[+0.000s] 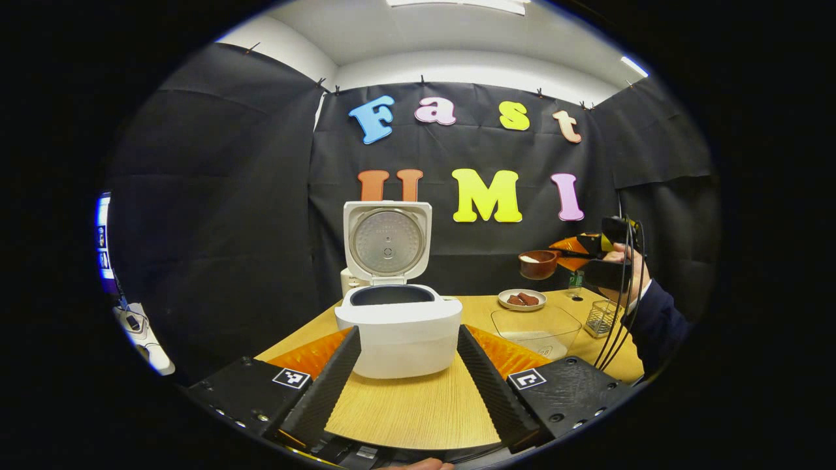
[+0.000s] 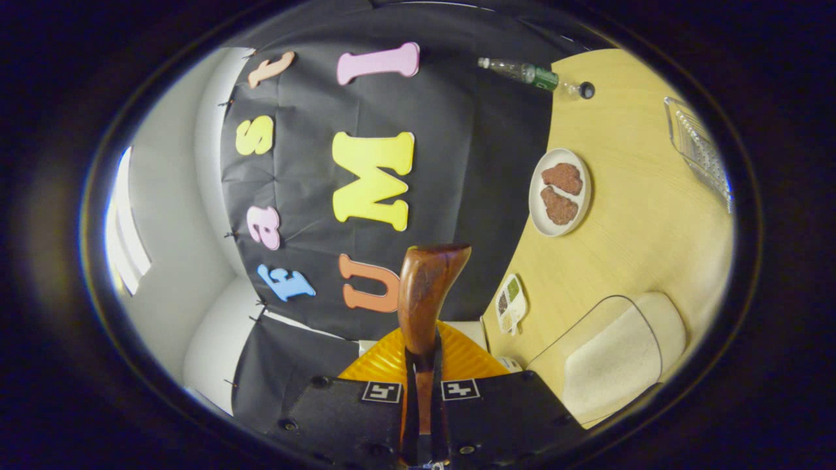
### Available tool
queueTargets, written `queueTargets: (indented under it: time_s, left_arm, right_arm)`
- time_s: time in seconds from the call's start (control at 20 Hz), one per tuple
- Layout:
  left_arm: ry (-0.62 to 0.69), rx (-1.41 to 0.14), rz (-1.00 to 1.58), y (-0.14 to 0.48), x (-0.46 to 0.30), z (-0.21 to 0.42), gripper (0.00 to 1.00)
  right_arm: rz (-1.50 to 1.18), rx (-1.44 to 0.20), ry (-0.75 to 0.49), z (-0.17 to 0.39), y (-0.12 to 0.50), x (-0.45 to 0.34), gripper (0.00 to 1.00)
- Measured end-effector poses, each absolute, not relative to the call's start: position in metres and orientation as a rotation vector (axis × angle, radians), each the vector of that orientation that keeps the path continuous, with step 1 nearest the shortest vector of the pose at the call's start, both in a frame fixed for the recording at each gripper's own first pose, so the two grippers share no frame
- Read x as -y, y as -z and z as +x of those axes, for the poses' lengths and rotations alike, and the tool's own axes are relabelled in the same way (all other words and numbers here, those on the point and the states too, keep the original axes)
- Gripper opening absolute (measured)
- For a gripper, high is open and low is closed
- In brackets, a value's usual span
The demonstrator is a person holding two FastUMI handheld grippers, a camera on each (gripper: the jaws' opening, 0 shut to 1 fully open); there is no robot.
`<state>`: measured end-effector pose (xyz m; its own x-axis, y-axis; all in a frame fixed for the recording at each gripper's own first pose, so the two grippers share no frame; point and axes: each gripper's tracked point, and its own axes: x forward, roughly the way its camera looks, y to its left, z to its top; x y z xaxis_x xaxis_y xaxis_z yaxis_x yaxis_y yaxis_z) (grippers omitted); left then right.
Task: Close the left gripper, press the button to open the rice cooker; take a wooden spoon from the chopstick holder with the right hand, scoop a spoonful of rice and pour it into the rice cooker, then put the wooden spoon back into the chopstick holder.
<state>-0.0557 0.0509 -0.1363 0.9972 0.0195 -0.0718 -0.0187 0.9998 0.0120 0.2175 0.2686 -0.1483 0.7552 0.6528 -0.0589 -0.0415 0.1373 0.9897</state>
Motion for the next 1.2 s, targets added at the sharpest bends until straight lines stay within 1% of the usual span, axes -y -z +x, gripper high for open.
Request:
queueTargets:
  time_s: [0.05,0.15,0.35,0.4,0.45,0.55,0.6,0.75,0.95,1.15,1.2]
  left_arm:
    - [-0.019,-0.069,0.008,0.135,-0.053,-0.055,0.95]
    - [-0.024,-0.061,0.0,0.133,-0.062,-0.056,0.95]
    - [-0.033,-0.042,-0.023,0.127,-0.079,-0.069,0.95]
    - [-0.038,-0.037,-0.028,0.124,-0.083,-0.072,0.95]
    - [-0.04,-0.031,-0.029,0.123,-0.087,-0.076,0.95]
    - [-0.052,-0.016,-0.024,0.119,-0.094,-0.084,0.94]
    - [-0.057,-0.009,-0.019,0.118,-0.098,-0.088,0.94]
    - [-0.072,-0.002,-0.01,0.121,-0.106,-0.097,0.94]
    - [-0.092,-0.003,-0.01,0.129,-0.116,-0.106,0.94]
    - [-0.08,0.001,-0.031,0.129,-0.113,-0.11,0.94]
    - [-0.082,0.008,-0.036,0.127,-0.114,-0.112,0.94]
  right_arm:
    - [1.325,-0.558,-0.566,0.217,0.139,-0.287,0.09]
    - [1.268,-0.559,-0.616,0.221,0.125,-0.325,0.08]
    - [1.112,-0.574,-0.641,0.23,0.115,-0.401,0.09]
    - [1.064,-0.578,-0.647,0.232,0.114,-0.421,0.06]
    - [1.013,-0.579,-0.653,0.231,0.114,-0.44,0.09]
    - [0.907,-0.568,-0.663,0.234,0.116,-0.477,0.08]
    - [0.84,-0.563,-0.667,0.235,0.12,-0.493,0.12]
    - [0.613,-0.516,-0.675,0.236,0.132,-0.533,0.09]
    - [0.375,-0.407,-0.636,0.239,0.14,-0.553,0.09]
    - [0.211,-0.362,-0.629,0.228,0.158,-0.566,0.09]
    - [0.166,-0.343,-0.63,0.227,0.161,-0.568,0.12]
